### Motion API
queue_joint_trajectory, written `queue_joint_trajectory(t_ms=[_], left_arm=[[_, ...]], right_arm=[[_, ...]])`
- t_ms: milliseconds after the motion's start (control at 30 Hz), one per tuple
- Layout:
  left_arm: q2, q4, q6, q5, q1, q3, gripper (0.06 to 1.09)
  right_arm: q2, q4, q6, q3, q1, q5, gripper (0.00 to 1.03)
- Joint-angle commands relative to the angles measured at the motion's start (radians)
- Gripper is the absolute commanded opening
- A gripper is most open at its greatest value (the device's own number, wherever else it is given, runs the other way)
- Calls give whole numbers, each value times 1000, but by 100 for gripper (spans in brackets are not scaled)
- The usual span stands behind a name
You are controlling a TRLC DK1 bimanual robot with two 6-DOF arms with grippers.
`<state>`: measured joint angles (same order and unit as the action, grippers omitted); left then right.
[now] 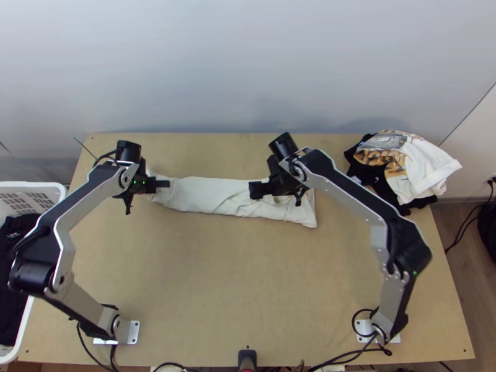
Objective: Fold the t-shirt
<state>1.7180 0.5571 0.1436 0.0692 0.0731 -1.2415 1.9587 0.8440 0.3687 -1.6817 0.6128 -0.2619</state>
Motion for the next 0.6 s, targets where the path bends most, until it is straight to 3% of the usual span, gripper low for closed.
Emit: queue_joint_trajectory(t_ms=[0, 567], left_arm=[[-133, -2, 33, -8, 62, -36, 10], [-201, 150, 148, -69, 280, -358, 10]], right_arm=[[115, -5, -17, -1, 7, 3, 98], [65, -59, -16, 145, -54, -5, 98]])
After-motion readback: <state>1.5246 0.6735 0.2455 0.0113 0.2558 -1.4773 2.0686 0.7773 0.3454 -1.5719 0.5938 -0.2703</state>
